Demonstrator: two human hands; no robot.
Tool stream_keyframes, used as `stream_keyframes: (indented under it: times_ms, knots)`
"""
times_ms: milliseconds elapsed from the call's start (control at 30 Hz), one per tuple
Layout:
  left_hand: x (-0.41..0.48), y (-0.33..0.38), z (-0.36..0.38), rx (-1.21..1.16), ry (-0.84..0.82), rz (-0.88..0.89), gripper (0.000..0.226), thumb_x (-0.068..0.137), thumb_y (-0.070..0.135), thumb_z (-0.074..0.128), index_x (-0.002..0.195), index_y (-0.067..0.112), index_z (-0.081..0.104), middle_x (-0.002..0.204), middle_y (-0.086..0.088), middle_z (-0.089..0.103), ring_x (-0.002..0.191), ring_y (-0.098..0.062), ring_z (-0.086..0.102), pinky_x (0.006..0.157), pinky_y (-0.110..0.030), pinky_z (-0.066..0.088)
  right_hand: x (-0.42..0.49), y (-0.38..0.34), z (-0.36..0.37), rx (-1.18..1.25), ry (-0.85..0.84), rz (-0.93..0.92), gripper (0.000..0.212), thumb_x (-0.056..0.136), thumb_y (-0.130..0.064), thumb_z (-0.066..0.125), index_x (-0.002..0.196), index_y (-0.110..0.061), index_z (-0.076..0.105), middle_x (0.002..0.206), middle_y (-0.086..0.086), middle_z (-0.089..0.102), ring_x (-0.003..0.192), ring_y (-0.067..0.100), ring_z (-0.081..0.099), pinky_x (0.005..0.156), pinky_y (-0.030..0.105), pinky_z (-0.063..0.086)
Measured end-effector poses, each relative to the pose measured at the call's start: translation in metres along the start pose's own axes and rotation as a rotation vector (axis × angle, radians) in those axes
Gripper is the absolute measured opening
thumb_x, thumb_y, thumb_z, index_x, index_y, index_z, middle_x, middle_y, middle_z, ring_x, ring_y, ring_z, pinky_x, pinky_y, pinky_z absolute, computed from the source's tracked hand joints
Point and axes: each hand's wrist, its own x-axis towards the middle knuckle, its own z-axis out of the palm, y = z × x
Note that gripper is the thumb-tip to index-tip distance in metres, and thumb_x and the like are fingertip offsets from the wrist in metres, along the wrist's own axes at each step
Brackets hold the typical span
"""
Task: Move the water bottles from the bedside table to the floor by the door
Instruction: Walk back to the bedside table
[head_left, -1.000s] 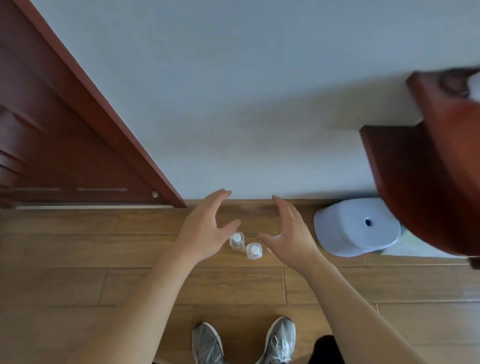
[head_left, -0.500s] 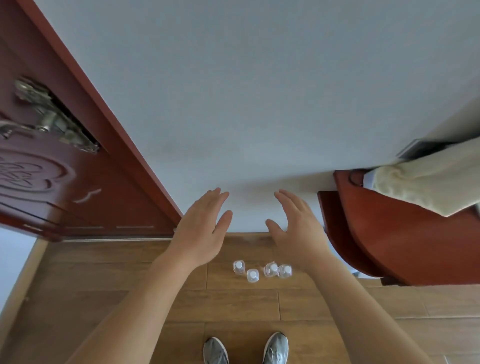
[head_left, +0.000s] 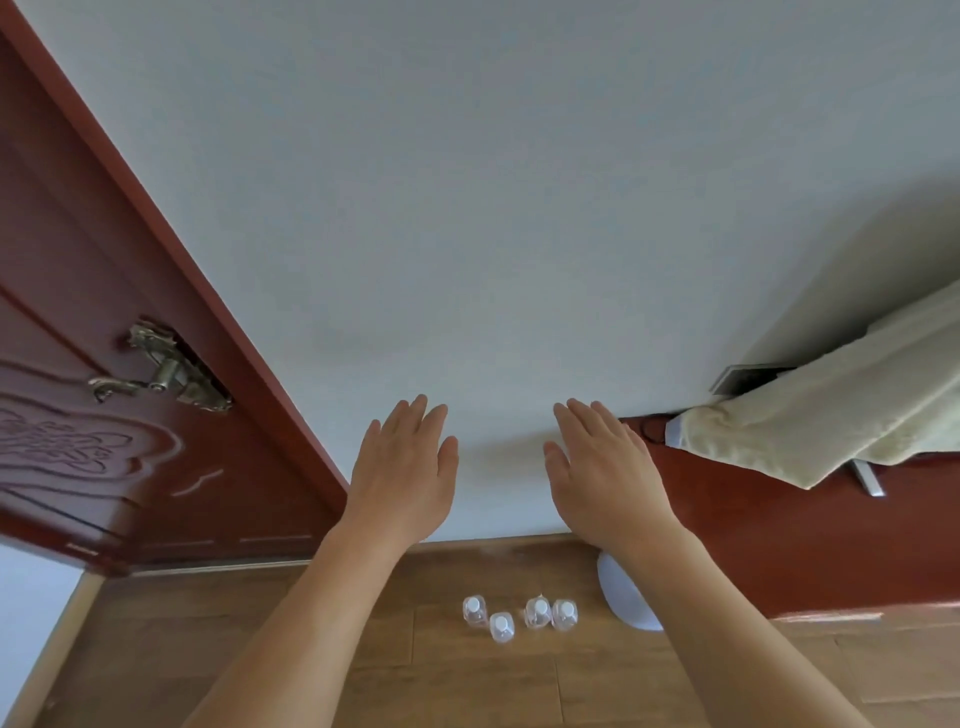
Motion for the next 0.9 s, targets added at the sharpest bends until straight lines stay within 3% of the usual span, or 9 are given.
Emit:
stream_keyframes:
  times_ms: [333,533,700,900]
  knots:
    - [-0.008,0.042,-0.028,-0.09,0.046,0.09,0.051,0.107,0.031,0.029,0.156,0.017,0.027,0.164,-0.002,0.022,0.152,-0.018,0.015,0.122,-0.035,0.01,-0.02,0.03,-0.046,-0.054,0.062,0.074,0.043,0.099,-0.034,0.031,0.135,-0.014,0.045,0.135,-0.005,0.05,0.128,0.019,0.037,0.106,0.04,0.033]
    - [0.003,0.067,-0.026,-0.102,0.035,0.212,0.052,0.106,0.034,0.029,0.155,0.018,0.027,0.164,-0.002,0.021,0.152,-0.018,0.014,0.123,-0.037,0.01,-0.044,0.044,-0.069,-0.082,0.116,0.219,0.037,0.099,-0.03,0.034,0.125,-0.012,0.052,0.129,0.003,0.054,0.123,0.024,0.041,0.103,0.039,0.033]
    - [0.024,0.088,-0.027,-0.107,-0.036,0.391,0.055,0.105,0.042,0.029,0.156,0.02,0.027,0.164,-0.001,0.021,0.152,-0.017,0.013,0.124,-0.039,0.01,-0.067,0.048,-0.08,-0.08,0.209,0.371,0.037,0.096,-0.029,0.032,0.123,-0.015,0.052,0.13,-0.001,0.053,0.124,0.022,0.043,0.102,0.039,0.036]
    - [0.022,0.123,-0.03,-0.121,-0.086,0.697,0.053,0.104,0.039,0.033,0.151,0.014,0.037,0.159,-0.005,0.032,0.148,-0.018,0.024,0.119,-0.038,0.019,-0.122,0.03,-0.085,-0.068,0.289,0.67,0.038,0.097,-0.032,0.034,0.129,-0.018,0.05,0.135,-0.009,0.051,0.128,0.015,0.037,0.111,0.038,0.03]
